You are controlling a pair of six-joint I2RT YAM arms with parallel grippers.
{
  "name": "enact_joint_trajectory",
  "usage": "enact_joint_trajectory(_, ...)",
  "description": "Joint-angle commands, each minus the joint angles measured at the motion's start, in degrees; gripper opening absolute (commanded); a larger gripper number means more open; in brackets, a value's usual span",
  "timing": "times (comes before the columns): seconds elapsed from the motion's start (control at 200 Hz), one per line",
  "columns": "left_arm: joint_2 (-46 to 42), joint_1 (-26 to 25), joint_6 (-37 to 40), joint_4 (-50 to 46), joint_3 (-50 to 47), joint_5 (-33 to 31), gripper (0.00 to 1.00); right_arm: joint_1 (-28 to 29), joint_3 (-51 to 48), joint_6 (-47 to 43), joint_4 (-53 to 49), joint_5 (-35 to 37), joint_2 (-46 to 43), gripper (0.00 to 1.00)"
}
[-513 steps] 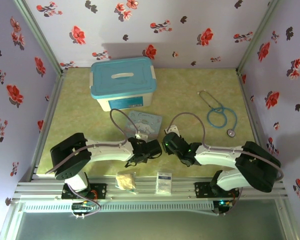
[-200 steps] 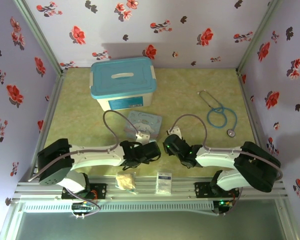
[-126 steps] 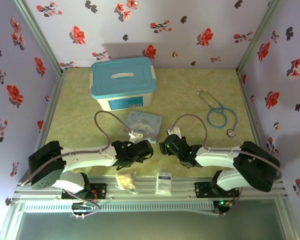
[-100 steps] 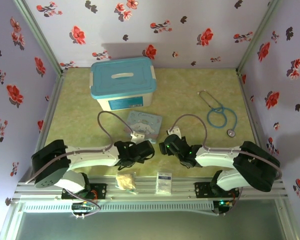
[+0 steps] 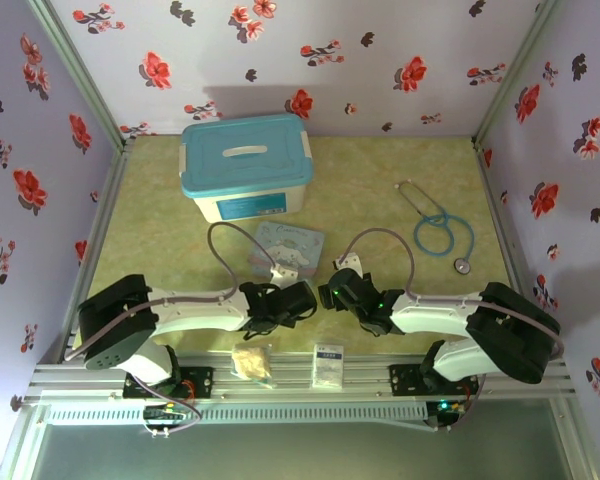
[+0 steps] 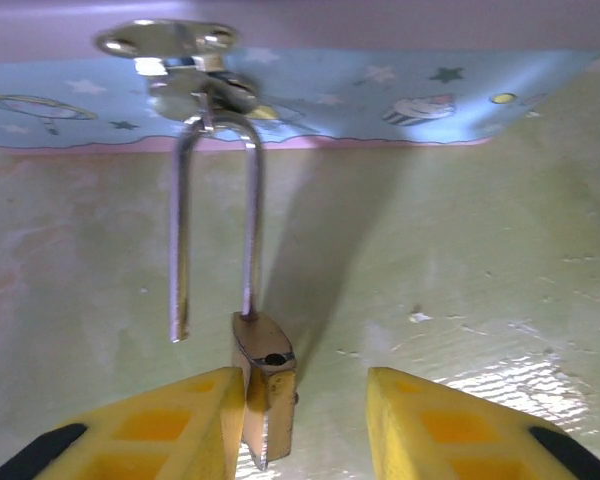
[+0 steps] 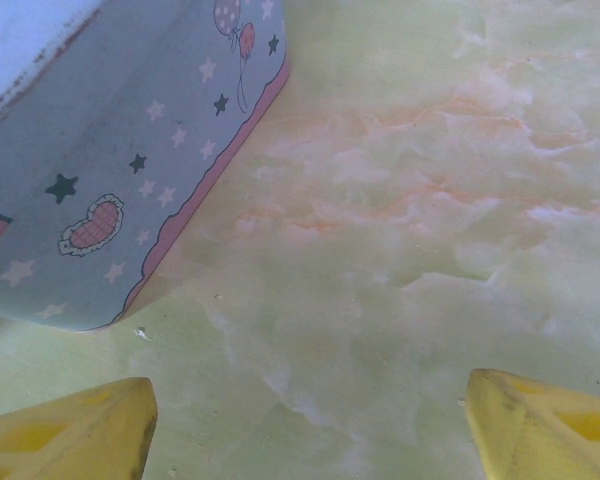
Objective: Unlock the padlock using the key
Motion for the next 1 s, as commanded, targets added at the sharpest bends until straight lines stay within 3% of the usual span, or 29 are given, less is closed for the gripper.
enact_joint_trajectory(0.0,2.3,-0.6,0.4,0.4,2.4,0.7,0.36,-0.2,-0.1,0.6,0.3,1.1,0.5,0.81)
enact_joint_trajectory(0.29,-1.6,-0.6,0.1,-0.1,1.7,-0.8,0.39,-0.2,-0.4,2.0,-1.0,-0.6,-3.0,0.81)
enact_joint_trajectory(0.445,-12.0,3.3,2.0,3.1,-2.0,-0.5,0.60,-0.2,-1.3,3.7,0.5,-8.6,-9.2,0.81)
enact_joint_trajectory(0.505,-16.6,5.6,3.3,5.2,-4.1,0.0,0.74,-0.2,-1.3,5.0,1.8,-11.7,-10.3,0.78)
enact_joint_trajectory(0.58,-21.3,10.0,5.5,6.9,-6.3,1.3,0.99,0.3,-1.1,6.3,5.1,-16.0,-10.0,0.75)
enact_joint_trajectory(0.81,-26.6,22.5,8.9,10.7,-8.4,9.7,1.00,5.4,3.7,10.2,11.4,-16.4,0.8,0.70)
enact_joint_trajectory(0.995,-26.6,24.0,7.1,14.7,-10.8,12.2,1.00,7.0,9.9,12.2,11.5,-17.6,10.2,0.60)
